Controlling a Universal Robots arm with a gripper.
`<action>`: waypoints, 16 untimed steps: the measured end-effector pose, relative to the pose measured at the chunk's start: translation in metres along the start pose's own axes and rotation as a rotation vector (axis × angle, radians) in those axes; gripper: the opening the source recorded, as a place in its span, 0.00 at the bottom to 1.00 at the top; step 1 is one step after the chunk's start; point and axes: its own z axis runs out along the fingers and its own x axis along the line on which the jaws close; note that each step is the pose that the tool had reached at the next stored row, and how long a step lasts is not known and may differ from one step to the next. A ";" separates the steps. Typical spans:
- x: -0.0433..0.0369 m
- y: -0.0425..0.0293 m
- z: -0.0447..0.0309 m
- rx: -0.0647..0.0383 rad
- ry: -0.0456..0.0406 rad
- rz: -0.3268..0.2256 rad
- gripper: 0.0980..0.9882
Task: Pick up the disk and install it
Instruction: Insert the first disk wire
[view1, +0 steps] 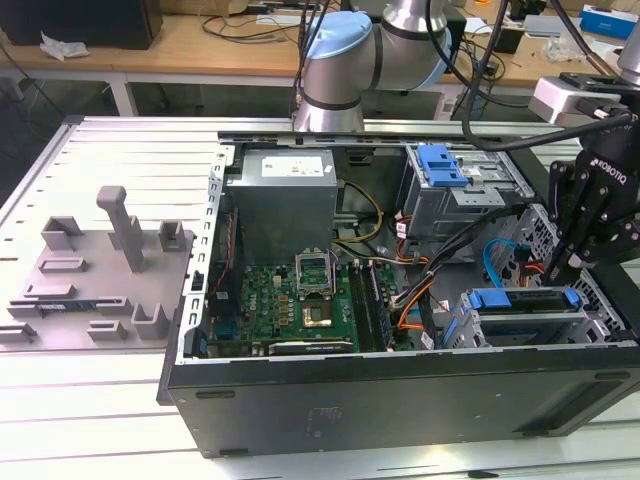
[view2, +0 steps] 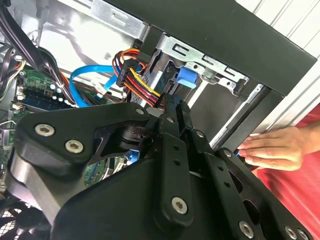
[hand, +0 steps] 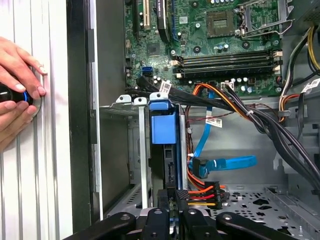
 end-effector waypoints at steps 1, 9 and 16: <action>-0.0007 0.0000 -0.0002 0.000 0.0002 0.000 0.08; -0.0011 -0.0005 0.0003 0.000 0.0002 0.000 0.08; -0.0012 -0.0006 0.0012 0.000 0.0001 0.000 0.08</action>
